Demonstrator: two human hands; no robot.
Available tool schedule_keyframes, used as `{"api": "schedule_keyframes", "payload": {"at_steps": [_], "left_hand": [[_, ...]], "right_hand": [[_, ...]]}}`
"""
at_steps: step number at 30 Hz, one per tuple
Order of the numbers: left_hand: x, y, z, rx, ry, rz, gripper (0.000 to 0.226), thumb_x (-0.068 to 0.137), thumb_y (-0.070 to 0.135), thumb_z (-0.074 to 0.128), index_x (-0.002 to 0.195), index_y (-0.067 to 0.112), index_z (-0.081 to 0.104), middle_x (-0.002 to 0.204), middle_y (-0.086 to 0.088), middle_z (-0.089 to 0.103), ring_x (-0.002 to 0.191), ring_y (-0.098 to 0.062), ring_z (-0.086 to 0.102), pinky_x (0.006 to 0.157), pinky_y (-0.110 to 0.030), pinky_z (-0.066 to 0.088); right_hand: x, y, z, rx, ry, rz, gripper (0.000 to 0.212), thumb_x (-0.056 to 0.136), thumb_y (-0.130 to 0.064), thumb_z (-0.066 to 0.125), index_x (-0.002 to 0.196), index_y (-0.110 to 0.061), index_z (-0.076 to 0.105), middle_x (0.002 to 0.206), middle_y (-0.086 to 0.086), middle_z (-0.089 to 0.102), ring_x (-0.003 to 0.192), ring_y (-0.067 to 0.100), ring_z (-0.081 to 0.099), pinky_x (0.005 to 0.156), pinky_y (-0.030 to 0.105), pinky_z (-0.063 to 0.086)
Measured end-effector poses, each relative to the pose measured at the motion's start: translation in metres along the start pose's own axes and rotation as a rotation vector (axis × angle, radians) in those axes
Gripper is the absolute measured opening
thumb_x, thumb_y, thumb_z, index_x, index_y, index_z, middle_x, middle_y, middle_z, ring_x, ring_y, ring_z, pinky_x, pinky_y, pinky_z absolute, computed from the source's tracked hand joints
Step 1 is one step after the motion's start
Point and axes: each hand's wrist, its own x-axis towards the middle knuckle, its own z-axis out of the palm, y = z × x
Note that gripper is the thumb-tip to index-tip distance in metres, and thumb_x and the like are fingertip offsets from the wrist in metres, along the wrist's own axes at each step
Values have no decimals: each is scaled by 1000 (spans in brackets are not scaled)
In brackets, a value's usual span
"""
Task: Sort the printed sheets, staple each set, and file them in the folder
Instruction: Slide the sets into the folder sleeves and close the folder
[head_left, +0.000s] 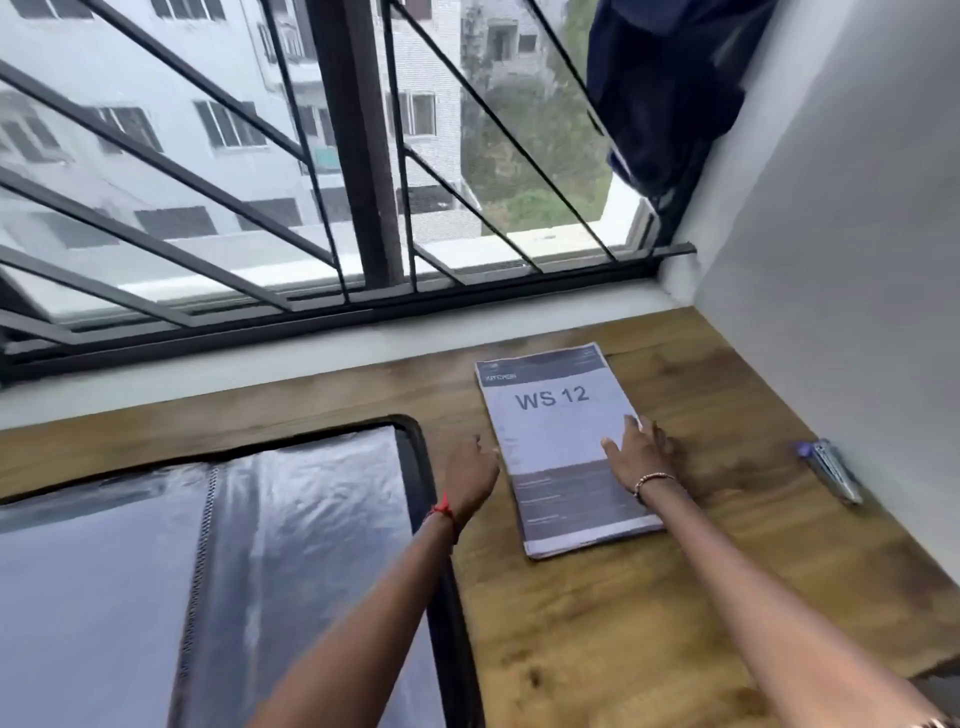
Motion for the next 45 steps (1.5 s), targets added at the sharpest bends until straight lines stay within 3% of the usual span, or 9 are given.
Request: {"api": "schedule_keyframes", "payload": {"at_steps": [4, 9, 15, 23, 26, 30, 37, 42, 45], "left_hand": [[11, 3, 23, -38, 40, 0, 23, 89, 6, 46, 66, 13, 45, 68, -5, 48, 72, -19, 45, 62, -30, 30], [14, 14, 32, -314, -6, -55, 20, 94, 6, 44, 97, 4, 64, 84, -7, 58, 74, -15, 51, 52, -19, 38], [11, 10, 25, -469, -186, -43, 42, 96, 4, 36, 137, 14, 37, 132, -1, 50, 119, -23, 50, 103, -47, 41], [4, 3, -22, -699, -58, 28, 42, 89, -11, 38, 123, 13, 43, 115, -10, 59, 98, -20, 60, 78, -24, 53], [-2, -12, -55, -740, -16, 69, 41, 89, -13, 40, 122, 10, 45, 113, -11, 60, 95, -21, 61, 76, -23, 55], [-13, -38, -95, -772, 37, 72, 46, 88, -15, 38, 130, 4, 40, 121, -17, 56, 99, -24, 59, 84, -29, 53], [-30, -90, -161, -739, 120, 58, 45, 87, -15, 36, 123, 10, 47, 114, -12, 59, 96, -23, 58, 83, -31, 50], [-30, -113, -193, -695, 141, -2, 36, 91, -9, 41, 122, 8, 49, 116, -13, 60, 100, -26, 59, 91, -41, 49], [-24, -126, -207, -724, 143, -58, 20, 97, 10, 45, 115, 11, 53, 104, -6, 64, 85, -16, 61, 73, -34, 52]], "right_hand": [[22, 15, -4, 43, -44, 44, 54, 94, -31, 46, 138, -4, 33, 144, 19, 32, 132, 35, 29, 108, 39, 27], [40, 5, -6, 167, -36, 97, 44, 93, -29, 48, 120, 6, 49, 132, 26, 43, 126, 38, 36, 103, 42, 35], [46, -2, -2, 277, -56, 90, 43, 92, -25, 51, 119, 8, 49, 131, 25, 46, 122, 37, 45, 97, 37, 38], [38, -30, -7, 780, -109, 193, 31, 79, -31, 70, 75, -1, 64, 87, 6, 56, 76, 18, 50, 52, 27, 35], [28, -54, -8, 972, -193, 138, 53, 67, -27, 80, 97, 14, 65, 103, 6, 65, 79, 17, 51, 65, 23, 47], [5, -92, -10, 1085, -365, -6, 8, 79, 0, 66, 86, -1, 63, 84, 3, 64, 52, 4, 64, 51, 14, 51], [-32, -161, 12, 1081, -613, -89, 49, 59, 0, 76, 106, -2, 61, 118, 22, 62, 93, 34, 64, 88, 45, 52], [-46, -199, 26, 1033, -495, -149, 51, 73, 13, 67, 122, 5, 52, 118, 19, 60, 93, 27, 59, 72, 23, 55], [-49, -211, 30, 1080, -429, -163, 65, 72, 16, 66, 132, 0, 45, 123, 21, 56, 102, 29, 56, 90, 34, 49]]}}
